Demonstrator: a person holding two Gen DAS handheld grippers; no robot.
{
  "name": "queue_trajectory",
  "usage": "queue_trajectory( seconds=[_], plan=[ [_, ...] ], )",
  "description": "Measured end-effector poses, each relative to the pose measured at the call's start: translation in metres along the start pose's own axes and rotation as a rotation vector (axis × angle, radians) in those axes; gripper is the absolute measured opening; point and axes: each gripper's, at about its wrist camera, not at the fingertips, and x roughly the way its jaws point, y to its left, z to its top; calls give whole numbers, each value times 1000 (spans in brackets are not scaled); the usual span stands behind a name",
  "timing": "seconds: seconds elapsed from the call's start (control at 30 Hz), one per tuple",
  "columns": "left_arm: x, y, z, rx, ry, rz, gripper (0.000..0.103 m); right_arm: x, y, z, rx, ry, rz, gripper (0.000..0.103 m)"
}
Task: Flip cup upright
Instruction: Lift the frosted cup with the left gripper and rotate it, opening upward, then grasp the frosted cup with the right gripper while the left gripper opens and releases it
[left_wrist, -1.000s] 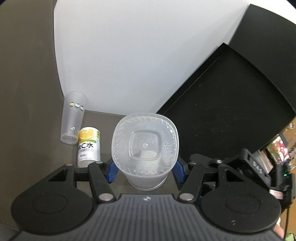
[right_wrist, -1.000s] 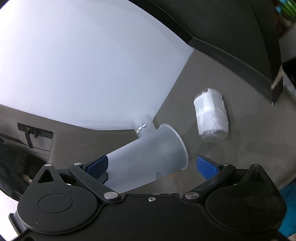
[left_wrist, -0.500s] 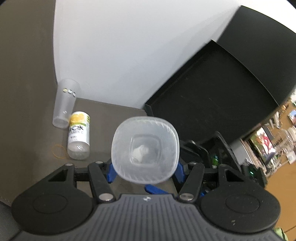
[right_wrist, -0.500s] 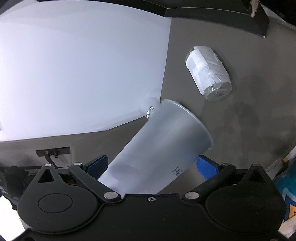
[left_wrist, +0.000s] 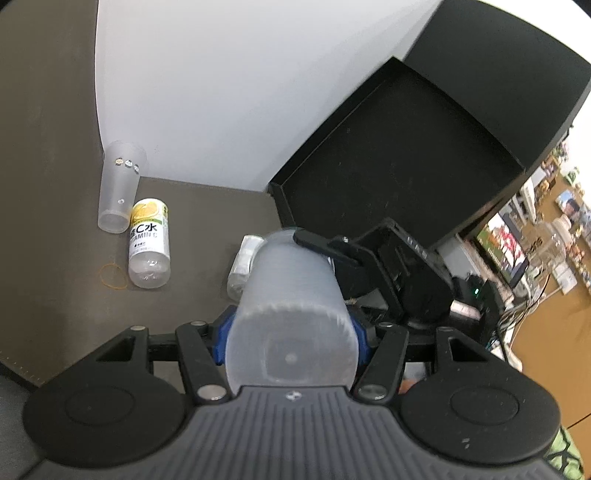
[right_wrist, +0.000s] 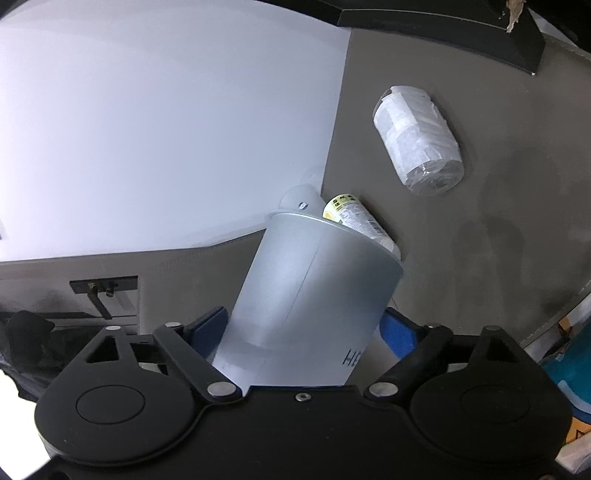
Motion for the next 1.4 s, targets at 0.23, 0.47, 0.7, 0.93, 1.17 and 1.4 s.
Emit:
queue_trajectory(
  seconds=[0.23,0.47,0.7,0.93,1.17,1.4],
  plan=[
    [5,11,-9,-2,44,13,60,1,20,-13,-146,3,-17,70],
    [7,14,-10,7,66,30,62,-2,34,-21,-280,-38,-74,70],
    [6,21,-5,6,77,74,65,-7,54,-29,-431,-101,-127,70],
    [-5,28,5,8,50,112,66,-5,68,-38,-551,-151,-180,69],
    [-10,33,19,1,19,148,66,-2,78,-50,-711,-202,-245,69],
    [-11,32,37,0,-25,163,66,3,80,-56,-814,-226,-303,69]
  ],
)
